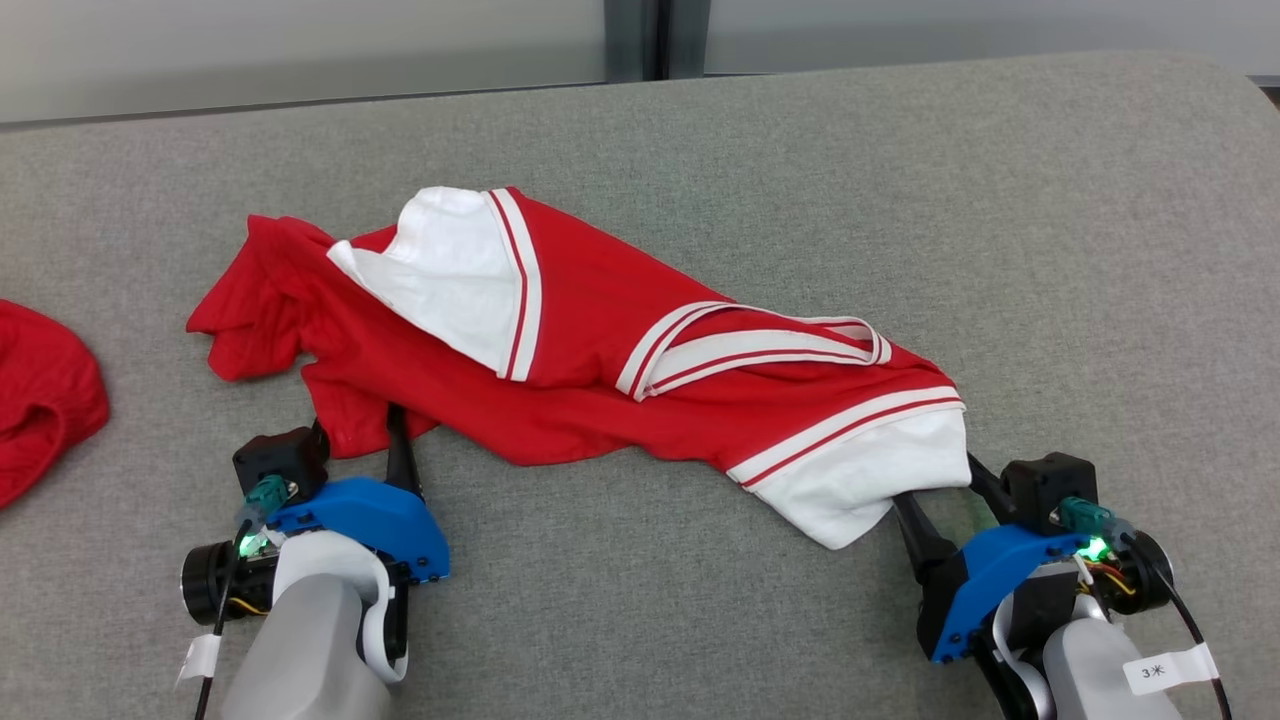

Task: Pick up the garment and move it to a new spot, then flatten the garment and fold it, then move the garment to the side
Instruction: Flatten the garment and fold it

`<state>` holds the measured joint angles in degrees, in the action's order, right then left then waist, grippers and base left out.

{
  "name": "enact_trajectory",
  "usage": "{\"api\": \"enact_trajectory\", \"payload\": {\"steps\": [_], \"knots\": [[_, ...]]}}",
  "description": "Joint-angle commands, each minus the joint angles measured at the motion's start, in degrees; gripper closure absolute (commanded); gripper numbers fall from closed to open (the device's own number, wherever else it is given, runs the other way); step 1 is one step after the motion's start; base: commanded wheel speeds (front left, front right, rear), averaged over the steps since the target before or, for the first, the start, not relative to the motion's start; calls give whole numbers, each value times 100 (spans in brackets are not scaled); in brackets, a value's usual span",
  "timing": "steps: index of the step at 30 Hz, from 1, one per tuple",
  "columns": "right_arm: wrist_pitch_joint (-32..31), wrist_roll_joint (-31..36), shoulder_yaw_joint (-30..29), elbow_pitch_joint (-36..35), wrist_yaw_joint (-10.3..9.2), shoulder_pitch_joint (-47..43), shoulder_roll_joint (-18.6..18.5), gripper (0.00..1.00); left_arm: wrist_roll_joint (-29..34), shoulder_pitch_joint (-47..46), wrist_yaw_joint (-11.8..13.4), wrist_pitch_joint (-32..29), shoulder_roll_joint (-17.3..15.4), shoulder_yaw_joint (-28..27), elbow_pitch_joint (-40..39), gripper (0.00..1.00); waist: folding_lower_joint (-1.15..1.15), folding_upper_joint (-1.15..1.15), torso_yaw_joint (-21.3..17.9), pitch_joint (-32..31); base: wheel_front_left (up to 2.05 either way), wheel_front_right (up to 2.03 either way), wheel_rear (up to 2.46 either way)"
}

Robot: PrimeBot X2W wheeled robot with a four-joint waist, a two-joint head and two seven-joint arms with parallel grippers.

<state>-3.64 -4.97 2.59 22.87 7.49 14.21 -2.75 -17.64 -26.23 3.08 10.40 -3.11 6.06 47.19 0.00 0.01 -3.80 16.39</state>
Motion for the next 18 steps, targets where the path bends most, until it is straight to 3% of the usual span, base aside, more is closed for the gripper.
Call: {"api": "enact_trajectory", "payload": {"steps": [1, 10, 11, 12, 13, 14, 15, 18], "knots": [[9, 76, 17, -37, 1, 92, -25, 0, -55, -43, 53, -19, -8, -38, 156, 0, 0, -1, -1, 11, 0, 0, 0], [-122, 147, 137, -36, 1, 69, -23, 0, -211, -97, 99, 8, -1, -14, 653, 0, 0, -1, 3, 141, 0, 0, 0], [-139, 168, 154, -44, 1, 61, -23, 0, -237, -121, 84, 6, 0, -11, 695, 6, 0, -1, 5, 151, 0, 0, 0], [-154, 163, 162, -53, 1, 55, -23, 0, -241, -138, 52, 9, 1, 2, 732, 32, 0, -1, 4, 158, 0, 0, 0], [-170, 170, 173, -64, 1, 53, -22, 8, -254, -151, 7, 2, 5, 28, 768, 52, 0, -1, 4, 164, 0, 0, 0], [-178, 182, 189, -74, 1, 52, -21, 76, -259, -168, -35, 12, 11, 53, 794, 96, 0, -1, 3, 168, 0, 0, 0], [-175, 180, 212, -90, 1, 57, -21, 100, -263, -194, -66, 5, 12, 74, 840, 100, 0, -1, 0, 169, 0, 0, 0], [-200, 119, 258, -152, 1, 16, -25, 100, -304, -232, -162, 41, 8, 101, 932, 100, 0, -1, -7, 148, 0, 0, 0]]}}
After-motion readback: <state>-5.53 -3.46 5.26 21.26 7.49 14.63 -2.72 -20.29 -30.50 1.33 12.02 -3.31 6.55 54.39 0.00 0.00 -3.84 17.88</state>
